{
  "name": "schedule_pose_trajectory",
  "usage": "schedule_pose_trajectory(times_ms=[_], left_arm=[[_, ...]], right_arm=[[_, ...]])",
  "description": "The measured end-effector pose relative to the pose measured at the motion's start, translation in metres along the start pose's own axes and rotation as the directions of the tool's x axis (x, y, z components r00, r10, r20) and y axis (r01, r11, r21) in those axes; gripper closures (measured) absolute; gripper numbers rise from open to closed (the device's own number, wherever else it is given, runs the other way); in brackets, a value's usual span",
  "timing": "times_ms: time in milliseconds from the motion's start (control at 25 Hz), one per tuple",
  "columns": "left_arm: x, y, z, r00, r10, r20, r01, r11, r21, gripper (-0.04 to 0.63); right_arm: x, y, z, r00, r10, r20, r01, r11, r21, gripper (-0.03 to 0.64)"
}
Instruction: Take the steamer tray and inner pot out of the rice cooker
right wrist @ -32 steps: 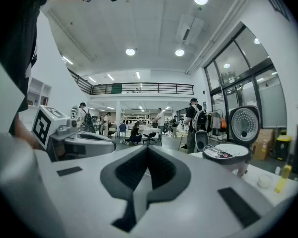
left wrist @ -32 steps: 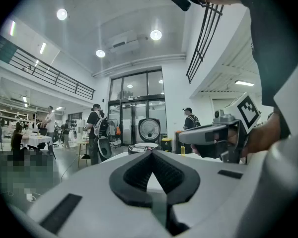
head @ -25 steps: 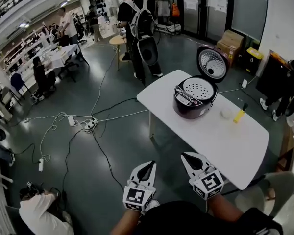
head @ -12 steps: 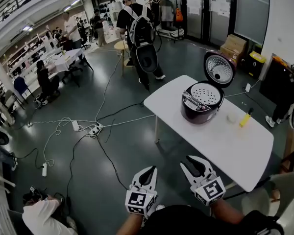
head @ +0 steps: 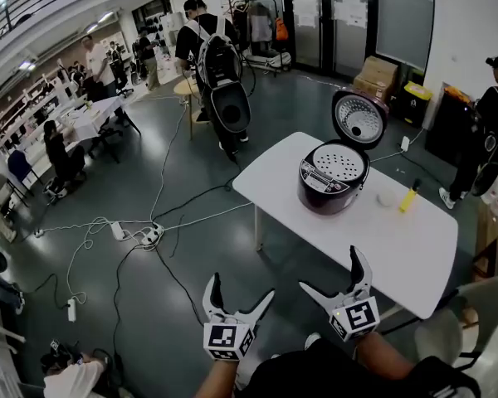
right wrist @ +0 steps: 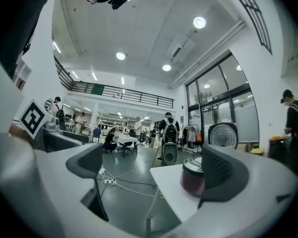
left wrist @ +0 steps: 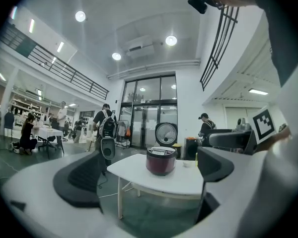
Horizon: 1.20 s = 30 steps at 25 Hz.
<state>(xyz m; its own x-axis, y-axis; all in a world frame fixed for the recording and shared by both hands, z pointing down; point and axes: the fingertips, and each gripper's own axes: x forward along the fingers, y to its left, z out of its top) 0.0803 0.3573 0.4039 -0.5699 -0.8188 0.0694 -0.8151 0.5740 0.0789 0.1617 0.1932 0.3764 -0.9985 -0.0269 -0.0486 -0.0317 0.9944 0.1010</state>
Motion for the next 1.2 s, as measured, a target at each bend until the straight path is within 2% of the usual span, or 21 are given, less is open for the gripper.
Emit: schedule_pose_trajectory(times_ms=[240,680,920,1080,1200], left_arm=[[0.050,0.010,-0.011,0.997,-0.040,-0.070,0.041,0.999,0.019,0.002],[0.203,0.030,-0.009,0.987,-0.108,-0.119,0.115,0.992,0.050,0.008],[0.290,0.031,0.004,0.991,-0.100,-0.092,0.107,0.992,0.069,0.041],[0.337,0.026,0.006,0.985,-0.140,-0.097,0.147,0.987,0.070,0.043],[0.370,0.024,0.006,0.978,-0.180,-0.103,0.191,0.976,0.105,0.043]], right_arm=[[0.024,-0.046,-0.024,0.996,-0.076,-0.042,0.077,0.997,0.026,0.023],[0.127,-0.137,-0.046,0.992,-0.113,-0.063,0.116,0.992,0.044,0.023],[0.166,-0.209,-0.062,0.985,-0.154,-0.083,0.159,0.985,0.068,0.023],[0.181,-0.245,-0.068,0.976,-0.200,-0.088,0.206,0.976,0.064,0.023],[0.193,-0.268,-0.079,0.968,-0.236,-0.088,0.243,0.967,0.075,0.023]])
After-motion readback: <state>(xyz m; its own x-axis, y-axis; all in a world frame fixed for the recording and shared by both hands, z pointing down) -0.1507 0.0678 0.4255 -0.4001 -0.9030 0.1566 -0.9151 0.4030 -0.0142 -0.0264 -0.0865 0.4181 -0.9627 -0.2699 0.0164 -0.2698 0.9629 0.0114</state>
